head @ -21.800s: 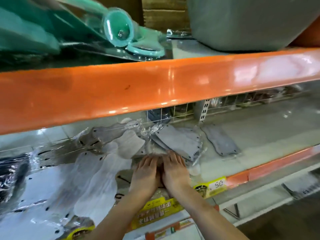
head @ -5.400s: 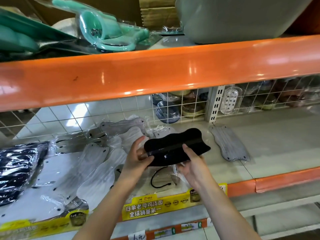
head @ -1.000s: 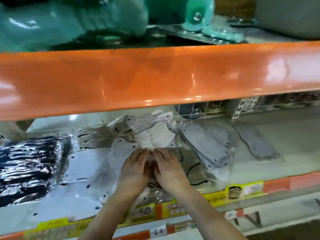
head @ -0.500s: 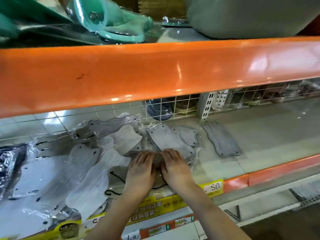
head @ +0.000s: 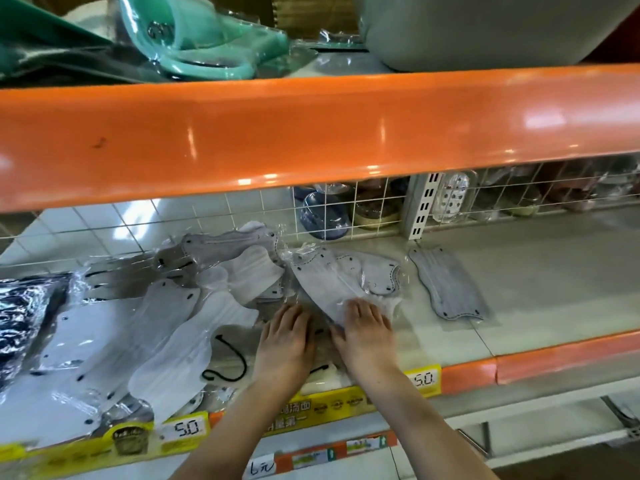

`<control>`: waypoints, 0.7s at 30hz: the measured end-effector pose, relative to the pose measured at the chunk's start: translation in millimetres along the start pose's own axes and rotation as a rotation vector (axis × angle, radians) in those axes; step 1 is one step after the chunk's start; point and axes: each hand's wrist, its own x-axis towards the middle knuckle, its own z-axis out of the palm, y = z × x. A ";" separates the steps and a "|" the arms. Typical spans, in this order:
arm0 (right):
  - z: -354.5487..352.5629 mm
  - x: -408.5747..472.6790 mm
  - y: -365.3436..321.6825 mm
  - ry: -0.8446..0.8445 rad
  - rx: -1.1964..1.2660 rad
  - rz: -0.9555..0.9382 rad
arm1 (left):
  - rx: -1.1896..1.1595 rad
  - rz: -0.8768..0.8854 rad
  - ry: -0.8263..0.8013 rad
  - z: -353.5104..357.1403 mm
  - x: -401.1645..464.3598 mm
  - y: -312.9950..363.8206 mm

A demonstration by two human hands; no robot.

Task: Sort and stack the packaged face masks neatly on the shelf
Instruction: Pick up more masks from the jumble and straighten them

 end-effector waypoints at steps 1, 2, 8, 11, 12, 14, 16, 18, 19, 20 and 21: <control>-1.9 -1.4 -2.3 0.021 -0.019 -0.009 | -0.012 0.002 0.004 0.4 0.3 -0.1; -2.6 -2.7 -3.7 0.045 -0.040 -0.024 | -0.018 0.000 0.006 -0.6 0.2 0.5; -18.9 -7.6 -1.5 0.060 0.233 0.074 | -0.140 0.002 0.038 -7.5 -1.4 6.8; -29.3 -9.3 5.1 -0.001 0.633 0.198 | -0.370 -0.063 0.039 -20.9 0.6 20.2; -31.7 -9.2 7.6 -0.010 0.776 0.249 | -0.446 -0.103 0.048 -25.3 0.8 26.3; -36.2 -8.7 8.8 -0.014 1.044 0.388 | -0.551 -0.158 0.047 -28.9 0.4 35.4; -35.2 -7.4 6.8 -0.012 1.397 0.561 | -0.623 -0.217 0.008 -29.3 0.0 41.5; -39.4 -8.0 2.6 -0.055 1.741 0.742 | -0.691 -0.302 -0.029 -31.0 -1.6 44.2; -43.4 -8.5 1.1 -0.087 1.872 0.793 | -0.754 -0.350 -0.036 -32.9 -2.9 44.6; -47.6 -8.9 -0.2 -0.118 1.975 0.830 | -0.839 -0.396 -0.040 -36.0 -4.5 45.5; -51.3 -9.6 -1.0 -0.154 2.053 0.841 | -0.943 -0.447 -0.047 -39.7 -6.6 46.4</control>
